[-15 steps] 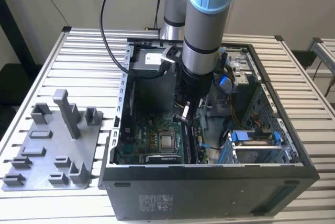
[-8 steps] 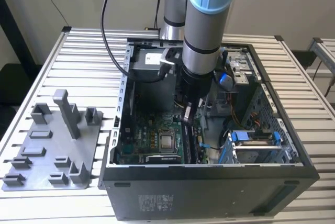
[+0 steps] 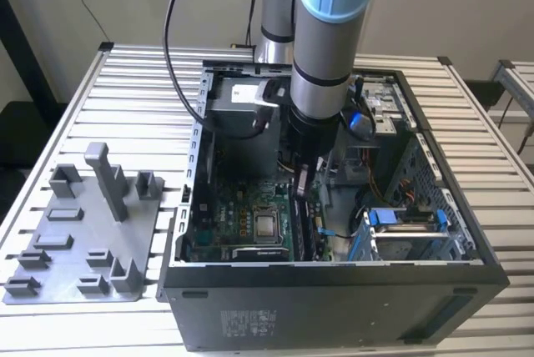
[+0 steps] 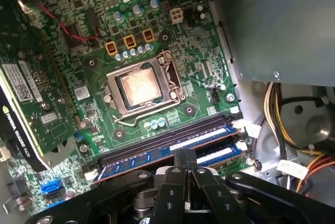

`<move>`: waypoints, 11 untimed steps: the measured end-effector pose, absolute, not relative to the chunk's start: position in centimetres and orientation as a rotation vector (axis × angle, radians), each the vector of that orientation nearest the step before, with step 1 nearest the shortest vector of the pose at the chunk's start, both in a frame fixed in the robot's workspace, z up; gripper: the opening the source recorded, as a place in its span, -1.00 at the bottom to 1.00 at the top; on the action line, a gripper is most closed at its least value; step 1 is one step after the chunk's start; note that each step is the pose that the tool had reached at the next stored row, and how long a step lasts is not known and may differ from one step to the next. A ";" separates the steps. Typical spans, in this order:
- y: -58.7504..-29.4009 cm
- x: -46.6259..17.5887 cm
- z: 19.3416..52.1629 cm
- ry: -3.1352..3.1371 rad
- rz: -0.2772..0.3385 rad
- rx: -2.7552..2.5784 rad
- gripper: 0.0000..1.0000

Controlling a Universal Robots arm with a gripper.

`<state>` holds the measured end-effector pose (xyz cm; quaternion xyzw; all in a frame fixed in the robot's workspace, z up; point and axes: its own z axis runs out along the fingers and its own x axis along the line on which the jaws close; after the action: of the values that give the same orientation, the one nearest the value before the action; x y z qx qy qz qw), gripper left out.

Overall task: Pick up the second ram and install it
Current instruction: 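Press down the second ram until it locks into place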

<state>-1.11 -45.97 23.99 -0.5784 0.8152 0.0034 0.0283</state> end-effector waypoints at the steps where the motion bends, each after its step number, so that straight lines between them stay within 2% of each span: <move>1: -46.0 -1.1 24.0 2.504 0.010 -1.801 -0.79; 11: -46.0 -1.5 23.9 2.417 0.003 -1.898 -0.79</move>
<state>-1.52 -45.98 23.93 -0.6172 0.7861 0.0011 0.0345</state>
